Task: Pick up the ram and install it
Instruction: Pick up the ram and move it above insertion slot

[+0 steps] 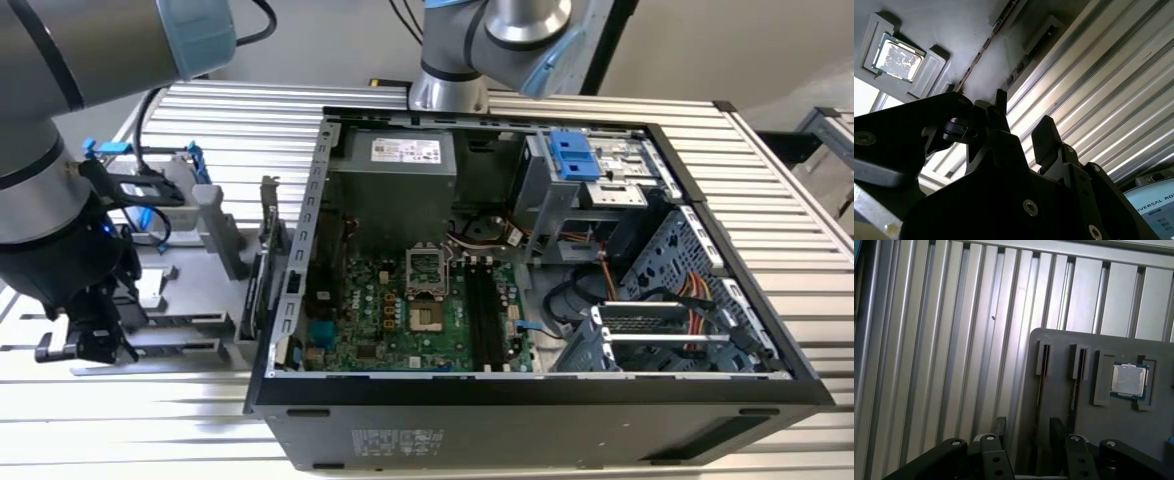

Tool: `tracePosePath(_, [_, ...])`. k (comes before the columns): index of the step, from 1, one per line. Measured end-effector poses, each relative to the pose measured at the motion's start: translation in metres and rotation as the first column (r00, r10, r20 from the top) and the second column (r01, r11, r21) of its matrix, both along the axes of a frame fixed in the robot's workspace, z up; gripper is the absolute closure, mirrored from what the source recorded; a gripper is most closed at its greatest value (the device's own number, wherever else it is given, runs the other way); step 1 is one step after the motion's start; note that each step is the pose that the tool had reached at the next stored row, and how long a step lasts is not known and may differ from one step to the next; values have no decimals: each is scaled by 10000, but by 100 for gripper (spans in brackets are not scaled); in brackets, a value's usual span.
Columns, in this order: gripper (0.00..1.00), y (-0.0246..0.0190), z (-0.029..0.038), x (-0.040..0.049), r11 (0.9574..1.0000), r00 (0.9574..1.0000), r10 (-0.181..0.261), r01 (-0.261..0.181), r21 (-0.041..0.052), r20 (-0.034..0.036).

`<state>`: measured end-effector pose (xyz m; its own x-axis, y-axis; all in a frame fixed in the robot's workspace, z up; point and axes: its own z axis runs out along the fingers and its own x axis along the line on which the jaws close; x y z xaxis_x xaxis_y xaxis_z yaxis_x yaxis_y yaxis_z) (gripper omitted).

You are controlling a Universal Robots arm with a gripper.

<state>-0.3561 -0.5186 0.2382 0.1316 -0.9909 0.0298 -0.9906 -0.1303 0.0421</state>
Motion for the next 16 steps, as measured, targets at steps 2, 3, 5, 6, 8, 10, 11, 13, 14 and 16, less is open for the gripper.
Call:
tracePosePath(2, [0,0,-8,0,10000,10000,0,0,-32,0])
tracePosePath(3, [0,0,-13,0,10000,10000,0,0,-47,0])
tracePosePath(5, [0,0,-20,0,10000,10000,0,0,-77,0])
tracePosePath(6, [0,0,-24,0,10000,10000,0,0,-92,0])
tracePosePath(8, [0,0,-32,0,9999,10000,0,0,-116,0])
tracePosePath(10, [0,0,-37,0,9999,10000,0,0,-129,-1])
tracePosePath(11, [0,0,-42,0,9999,10000,0,0,-136,1])
tracePosePath(13, [0,0,-51,0,9999,10000,0,0,-157,1])
tracePosePath(14, [0,0,-56,0,9999,10000,0,0,-173,0])
tracePosePath(16, [0,0,-66,0,9998,10000,0,0,-207,0])
